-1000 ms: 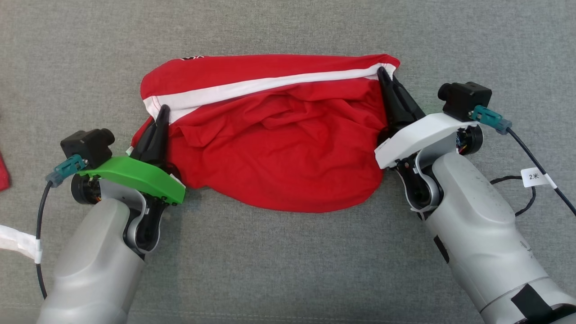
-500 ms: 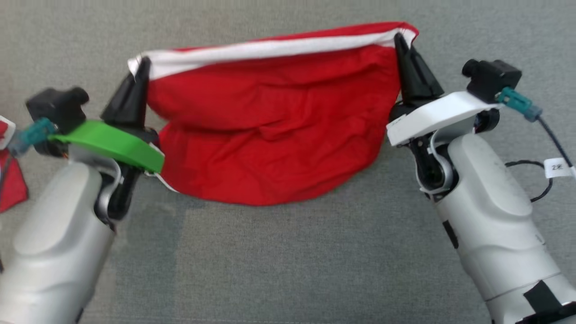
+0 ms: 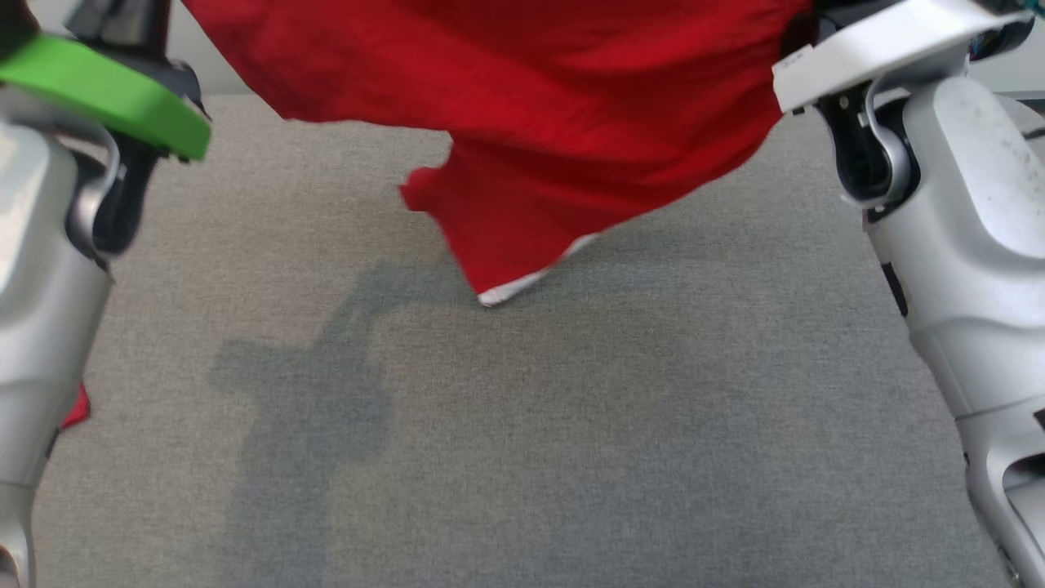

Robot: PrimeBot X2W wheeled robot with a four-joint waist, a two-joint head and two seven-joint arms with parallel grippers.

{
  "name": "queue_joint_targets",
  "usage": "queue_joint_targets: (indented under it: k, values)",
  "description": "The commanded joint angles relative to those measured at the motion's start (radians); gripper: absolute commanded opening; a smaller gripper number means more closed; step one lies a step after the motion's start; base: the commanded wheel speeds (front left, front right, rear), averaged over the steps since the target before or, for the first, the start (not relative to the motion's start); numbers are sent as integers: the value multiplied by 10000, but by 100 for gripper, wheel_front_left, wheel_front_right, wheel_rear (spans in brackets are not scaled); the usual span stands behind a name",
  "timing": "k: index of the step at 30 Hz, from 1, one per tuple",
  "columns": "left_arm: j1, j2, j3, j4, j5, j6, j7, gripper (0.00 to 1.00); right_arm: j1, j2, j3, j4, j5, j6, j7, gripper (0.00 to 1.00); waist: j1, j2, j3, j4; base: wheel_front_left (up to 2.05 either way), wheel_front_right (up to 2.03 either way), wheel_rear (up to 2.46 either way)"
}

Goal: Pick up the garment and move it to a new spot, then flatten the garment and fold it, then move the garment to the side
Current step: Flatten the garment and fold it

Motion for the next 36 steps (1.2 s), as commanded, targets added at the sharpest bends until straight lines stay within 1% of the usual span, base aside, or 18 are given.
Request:
queue_joint_targets:
  k: [1, 4, 9, 11, 13, 16, 18, 20, 23, 26, 29, 30, 36]
  values:
    - [-236, 74, 116, 188, 230, 121, -34, 0, -252, -143, 119, 201, -184, -25, 38, 0, 1, 0, 258, -73, 0, 0, 0]
    - [-810, -22, 465, 280, 601, 304, -38, 0, -1060, -228, 502, 557, -659, -25, 77, 0, 1, 0, 865, -108, 0, 0, 0]
    - [-1622, -330, 954, 464, 1320, 453, -29, 0, -2215, -108, 553, 1234, -1370, -25, -14, 0, 1, 0, 1886, -46, 0, 0, 0]
    - [-1997, -458, 1209, 401, 1721, 543, -30, 0, -2684, -65, 389, 1428, -1730, -25, -37, 0, 1, 0, 2245, 22, 0, 0, 0]
    - [-2244, -595, 1566, 179, 2160, 651, -30, 0, -3045, -24, 88, 1366, -2181, -25, -40, 0, 1, 0, 2514, 90, 0, 0, 0]
    - [-2433, -877, 2208, -361, 2821, 715, -31, 0, -3276, 36, -580, 987, -2910, -25, -39, 0, 1, 0, 2835, 213, 0, 0, 0]
    - [-2323, -1063, 2665, -816, 3230, 668, -31, 0, -3151, 126, -1074, 627, -3282, -25, -39, 0, 1, 0, 2940, 290, 0, 0, 0]
    - [-1927, -1259, 3018, -1105, 3547, 537, -30, 0, -2817, 233, -1311, 229, -3608, -24, -40, 0, 1, 0, 3011, 339, 0, 0, 0]
    - [-1225, -1613, 3417, -1424, 3924, 332, -30, 0, -2042, 320, -1405, -113, -3710, -24, -41, 0, 1, 0, 2981, 401, 0, 0, 0]
    - [-62, -1934, 3729, -1618, 4099, 157, -32, 0, -892, 387, -1319, -547, -3399, -24, -44, 0, 1, 0, 2793, 392, 0, 0, 0]
    - [1606, -2070, 3473, -1473, 4465, 33, -29, 0, 673, 455, -1105, -1147, -2997, -22, -43, 0, 1, 0, 2470, 292, 0, 0, 0]
    - [2000, -2037, 3353, -1453, 4598, 11, -31, 0, 1058, 441, -1227, -1329, -2829, -24, -44, 0, 1, 0, 2387, 279, 0, 0, 0]
    - [4707, -2555, 4001, -1798, 4232, 6, -31, 0, 3869, 267, -848, -2091, -2149, -22, -45, 0, 1, 0, 1646, 247, 0, 0, 0]
